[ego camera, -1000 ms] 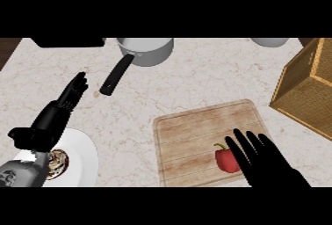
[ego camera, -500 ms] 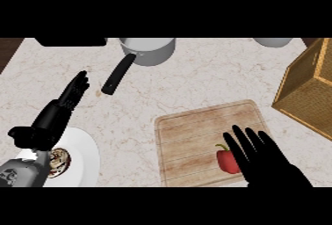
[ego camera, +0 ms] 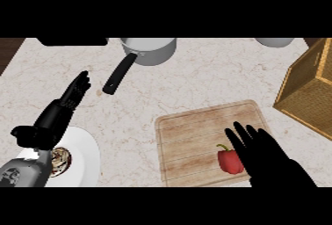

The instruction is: Pick the bell pepper from the cutting board and place it in the basket

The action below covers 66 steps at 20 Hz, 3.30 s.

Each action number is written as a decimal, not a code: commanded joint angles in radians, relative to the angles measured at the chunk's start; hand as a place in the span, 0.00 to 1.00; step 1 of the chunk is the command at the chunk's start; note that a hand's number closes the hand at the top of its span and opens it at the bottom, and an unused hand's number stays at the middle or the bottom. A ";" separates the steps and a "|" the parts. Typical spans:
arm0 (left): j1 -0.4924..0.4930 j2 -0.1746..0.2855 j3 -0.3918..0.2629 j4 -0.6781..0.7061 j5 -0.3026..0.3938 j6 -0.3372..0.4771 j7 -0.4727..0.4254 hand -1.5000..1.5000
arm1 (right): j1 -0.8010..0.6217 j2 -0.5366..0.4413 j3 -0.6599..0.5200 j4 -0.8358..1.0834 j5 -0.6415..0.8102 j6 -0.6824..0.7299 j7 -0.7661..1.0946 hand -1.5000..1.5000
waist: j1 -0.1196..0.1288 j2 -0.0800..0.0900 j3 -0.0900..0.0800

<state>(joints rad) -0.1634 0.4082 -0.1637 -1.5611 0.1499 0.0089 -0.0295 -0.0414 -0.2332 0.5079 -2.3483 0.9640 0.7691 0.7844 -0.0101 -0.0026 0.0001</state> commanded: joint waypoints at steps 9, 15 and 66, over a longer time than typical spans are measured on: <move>0.019 -0.052 0.044 0.004 -0.043 -0.054 -0.011 0.50 | 0.130 -0.117 -0.106 0.153 0.089 -0.366 -0.347 0.00 | 0.008 0.003 0.000; 0.011 -0.077 0.067 -0.034 -0.058 -0.093 0.034 0.50 | 0.146 -0.127 -0.177 0.185 0.053 -0.403 -0.449 0.00 | 0.008 0.003 0.000; 0.014 -0.213 0.212 -0.001 -0.218 -0.221 0.004 0.50 | 0.138 0.020 -0.086 0.567 0.312 -0.432 -0.524 1.00 | 0.009 0.002 0.000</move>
<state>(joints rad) -0.1592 0.2044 0.0406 -1.5829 -0.0550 -0.2035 0.0032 0.0838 -0.2046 0.4265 -1.7910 1.2746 0.3356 0.2901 -0.0009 -0.0022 -0.0020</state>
